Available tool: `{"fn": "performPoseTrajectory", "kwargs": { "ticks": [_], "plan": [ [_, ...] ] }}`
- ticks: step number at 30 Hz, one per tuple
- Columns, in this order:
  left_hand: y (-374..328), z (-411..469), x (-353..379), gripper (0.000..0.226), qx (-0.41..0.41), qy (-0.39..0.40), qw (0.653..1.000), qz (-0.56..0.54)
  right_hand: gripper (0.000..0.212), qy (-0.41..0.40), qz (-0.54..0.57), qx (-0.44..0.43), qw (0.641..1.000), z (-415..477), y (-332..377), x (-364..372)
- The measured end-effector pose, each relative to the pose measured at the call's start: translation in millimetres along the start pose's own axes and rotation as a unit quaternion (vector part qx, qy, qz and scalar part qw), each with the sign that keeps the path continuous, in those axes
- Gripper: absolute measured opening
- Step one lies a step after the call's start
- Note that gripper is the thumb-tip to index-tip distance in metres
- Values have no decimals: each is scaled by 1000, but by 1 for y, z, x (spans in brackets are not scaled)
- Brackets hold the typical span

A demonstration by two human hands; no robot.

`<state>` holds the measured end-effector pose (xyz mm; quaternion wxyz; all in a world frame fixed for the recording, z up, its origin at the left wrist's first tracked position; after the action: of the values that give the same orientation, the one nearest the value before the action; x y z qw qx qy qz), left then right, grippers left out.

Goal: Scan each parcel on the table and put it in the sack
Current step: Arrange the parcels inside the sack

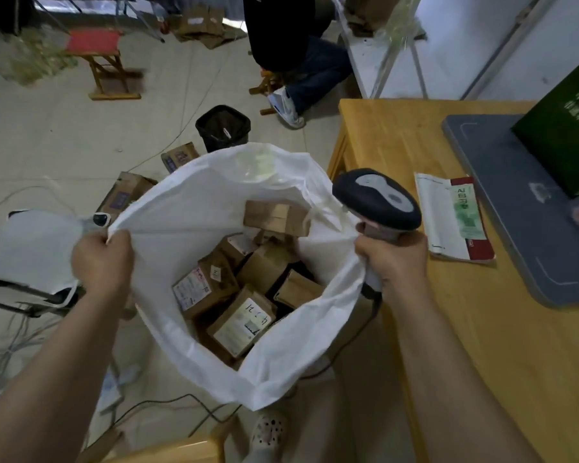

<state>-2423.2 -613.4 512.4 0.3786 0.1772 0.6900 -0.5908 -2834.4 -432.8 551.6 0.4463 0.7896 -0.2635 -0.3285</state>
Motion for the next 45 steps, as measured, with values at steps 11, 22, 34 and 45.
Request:
{"fn": "performPoseTrajectory", "kwargs": {
  "ticks": [11, 22, 34, 45],
  "plan": [
    [-118, -49, 136, 76, 309, 196, 913, 183, 24, 25, -37, 128, 991, -30, -59, -14],
    [-224, -96, 316, 32, 467, 363, 766, 253, 33, 3, 27, 184, 983, -39, -94, -64],
    [-322, -75, 284, 26, 471, 239, 844, 88, 29, -73, 52, 90, 992, -25, -63, -77],
    [-251, -82, 269, 53, 417, 284, 861, 67, 20, -69, 2, 109, 992, -14, -87, -71]
  ]
}}
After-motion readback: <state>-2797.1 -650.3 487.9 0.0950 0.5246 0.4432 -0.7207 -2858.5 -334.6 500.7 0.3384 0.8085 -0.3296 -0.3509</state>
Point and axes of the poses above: each hand's wrist, its own z-axis towards the middle knuckle, its own x-axis out of the palm, y = z × x, the point moved 9 cm from there along z, towards the middle knuckle, and after that the axes turned 3 degrees about x, right-handed, at the moved point
